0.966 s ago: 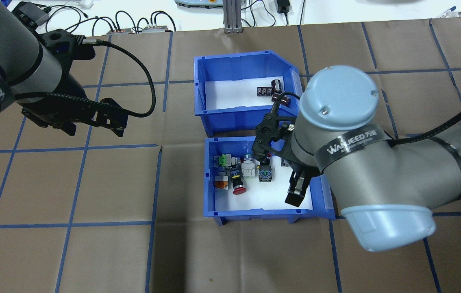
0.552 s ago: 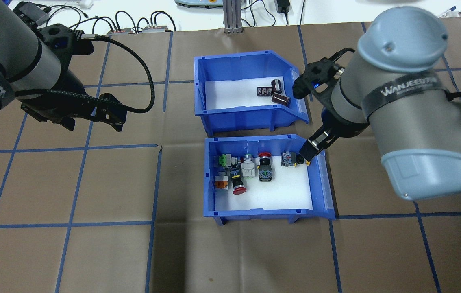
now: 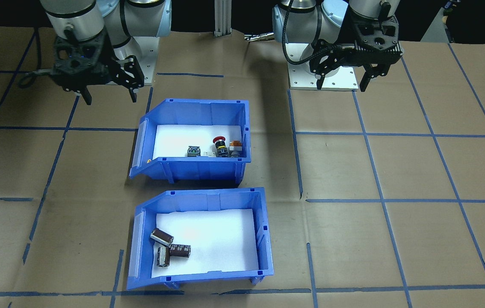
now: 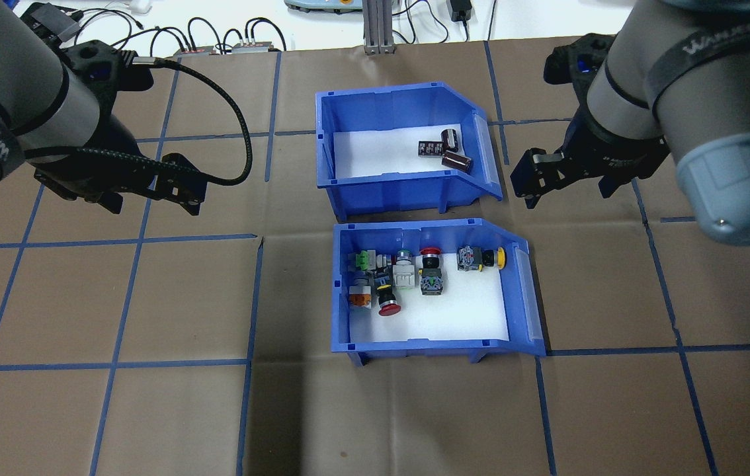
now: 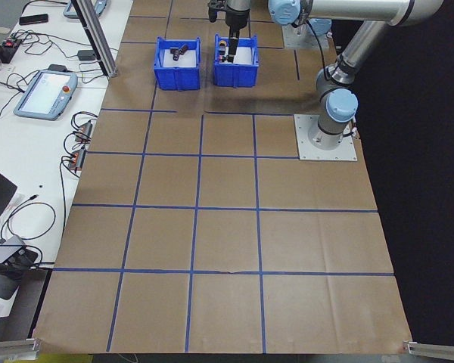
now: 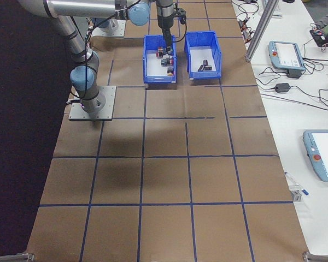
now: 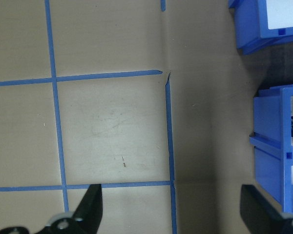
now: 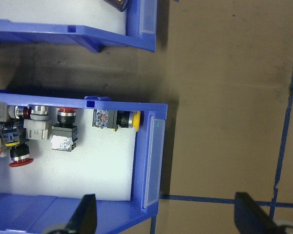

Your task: Place battery box in front

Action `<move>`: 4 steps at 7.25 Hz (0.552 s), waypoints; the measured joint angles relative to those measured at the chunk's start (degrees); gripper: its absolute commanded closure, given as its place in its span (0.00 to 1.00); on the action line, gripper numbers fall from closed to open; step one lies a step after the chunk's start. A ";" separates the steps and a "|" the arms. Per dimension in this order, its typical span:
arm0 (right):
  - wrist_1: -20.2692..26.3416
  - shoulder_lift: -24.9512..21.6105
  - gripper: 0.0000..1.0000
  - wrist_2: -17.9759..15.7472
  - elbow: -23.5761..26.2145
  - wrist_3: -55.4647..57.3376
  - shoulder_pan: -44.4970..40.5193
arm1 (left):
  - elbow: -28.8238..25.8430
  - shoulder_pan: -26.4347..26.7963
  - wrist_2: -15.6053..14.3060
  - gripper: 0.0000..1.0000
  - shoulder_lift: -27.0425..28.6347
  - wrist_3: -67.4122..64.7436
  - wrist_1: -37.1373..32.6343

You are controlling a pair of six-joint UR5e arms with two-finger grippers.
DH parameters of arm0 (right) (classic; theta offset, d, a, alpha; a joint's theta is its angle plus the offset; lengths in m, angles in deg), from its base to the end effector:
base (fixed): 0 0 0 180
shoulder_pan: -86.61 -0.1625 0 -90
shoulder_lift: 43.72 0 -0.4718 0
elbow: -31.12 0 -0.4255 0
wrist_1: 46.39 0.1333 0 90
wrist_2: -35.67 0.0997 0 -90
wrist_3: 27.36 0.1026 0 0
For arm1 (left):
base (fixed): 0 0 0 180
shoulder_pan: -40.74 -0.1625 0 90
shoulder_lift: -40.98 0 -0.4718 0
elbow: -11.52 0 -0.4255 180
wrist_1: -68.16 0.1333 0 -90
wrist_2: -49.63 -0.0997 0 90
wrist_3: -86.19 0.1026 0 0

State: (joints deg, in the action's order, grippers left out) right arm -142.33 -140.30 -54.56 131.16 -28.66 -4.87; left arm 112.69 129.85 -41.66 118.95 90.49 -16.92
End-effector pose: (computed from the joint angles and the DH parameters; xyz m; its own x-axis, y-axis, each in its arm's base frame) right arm 0.1451 -0.4711 0.5073 -0.9988 -0.0483 0.0050 -0.0485 0.9979 -0.0432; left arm -0.1242 -0.4386 0.5383 -0.9979 0.0568 -0.0299 0.0595 0.9933 -0.0987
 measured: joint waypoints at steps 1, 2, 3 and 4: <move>1.45 1.06 0.00 -0.04 -1.88 3.07 0.53 | 0.02 0.00 -0.06 0.01 -0.14 0.00 -0.02; 1.83 2.70 0.00 -0.09 -3.25 5.31 0.70 | 0.01 0.01 -0.10 0.01 -0.14 0.00 -0.04; 1.85 4.41 0.00 -0.13 -4.38 6.79 0.74 | 0.02 0.01 -0.11 0.01 -0.12 0.00 -0.03; 1.81 5.49 0.00 -0.15 -5.22 7.81 0.76 | 0.05 0.01 -0.11 0.01 -0.11 0.00 -0.01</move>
State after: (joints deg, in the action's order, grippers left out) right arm -140.53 -134.81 -54.71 125.94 -20.85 -4.11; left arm 112.74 129.86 -41.78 118.84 90.50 -16.93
